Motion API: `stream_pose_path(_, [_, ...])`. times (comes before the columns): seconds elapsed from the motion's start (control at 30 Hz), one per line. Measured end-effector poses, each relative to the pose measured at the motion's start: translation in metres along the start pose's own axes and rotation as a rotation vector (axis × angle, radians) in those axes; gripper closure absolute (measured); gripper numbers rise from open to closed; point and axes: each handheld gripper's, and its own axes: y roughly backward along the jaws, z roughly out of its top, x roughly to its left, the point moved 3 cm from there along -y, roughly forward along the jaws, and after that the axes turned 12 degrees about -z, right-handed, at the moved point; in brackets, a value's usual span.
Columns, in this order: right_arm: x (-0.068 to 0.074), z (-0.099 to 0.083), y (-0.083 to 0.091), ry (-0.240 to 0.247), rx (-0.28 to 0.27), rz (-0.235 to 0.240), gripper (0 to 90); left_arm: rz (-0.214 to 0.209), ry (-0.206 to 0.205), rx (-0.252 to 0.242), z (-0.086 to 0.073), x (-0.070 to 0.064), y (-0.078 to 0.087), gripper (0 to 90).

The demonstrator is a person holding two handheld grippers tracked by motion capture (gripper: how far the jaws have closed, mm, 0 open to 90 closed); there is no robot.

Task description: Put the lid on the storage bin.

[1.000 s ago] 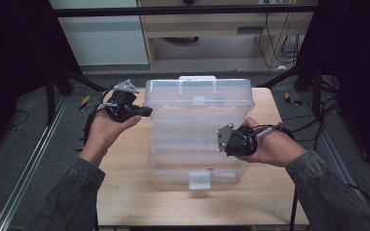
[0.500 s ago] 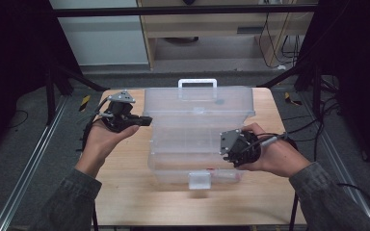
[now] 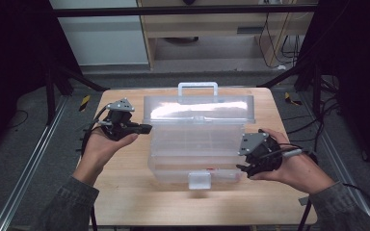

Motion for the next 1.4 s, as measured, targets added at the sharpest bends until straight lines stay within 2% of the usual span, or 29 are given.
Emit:
stream_pose_path(0.13, [-0.003,-0.012,0.001,-0.024,0.016,0.002,15.6,-0.005,-0.003,0.0,-0.004,-0.003,-0.001,89.8])
stream_pose_path(0.2, [-0.004,-0.024,0.003,-0.046,0.022,0.011,13.4,-0.01,-0.004,-0.006,-0.008,-0.004,-0.002,89.8])
stream_pose_path(0.3, [-0.005,-0.03,0.004,-0.053,0.02,0.009,13.4,-0.015,-0.004,-0.008,-0.011,-0.005,-0.004,89.8])
stream_pose_path(0.4, [-0.006,-0.041,0.005,-0.056,0.033,-0.006,13.6,-0.01,-0.016,-0.011,-0.02,-0.007,-0.008,89.9])
stream_pose_path(0.6, [-0.01,-0.054,0.006,-0.087,0.03,-0.03,13.6,-0.009,-0.01,-0.01,-0.035,-0.011,-0.014,89.9])
stream_pose_path(0.73, [-0.009,-0.059,0.002,-0.091,0.038,-0.031,13.6,-0.015,-0.001,-0.032,-0.041,-0.014,-0.014,89.9])
stream_pose_path(1.0, [-0.008,-0.067,-0.003,-0.097,0.063,-0.035,13.6,-0.018,-0.003,-0.037,-0.053,-0.018,-0.015,89.9])
stream_pose_path(1.4, [-0.007,-0.075,-0.006,-0.114,0.077,-0.038,13.8,-0.026,-0.005,-0.047,-0.058,-0.02,-0.012,89.9])
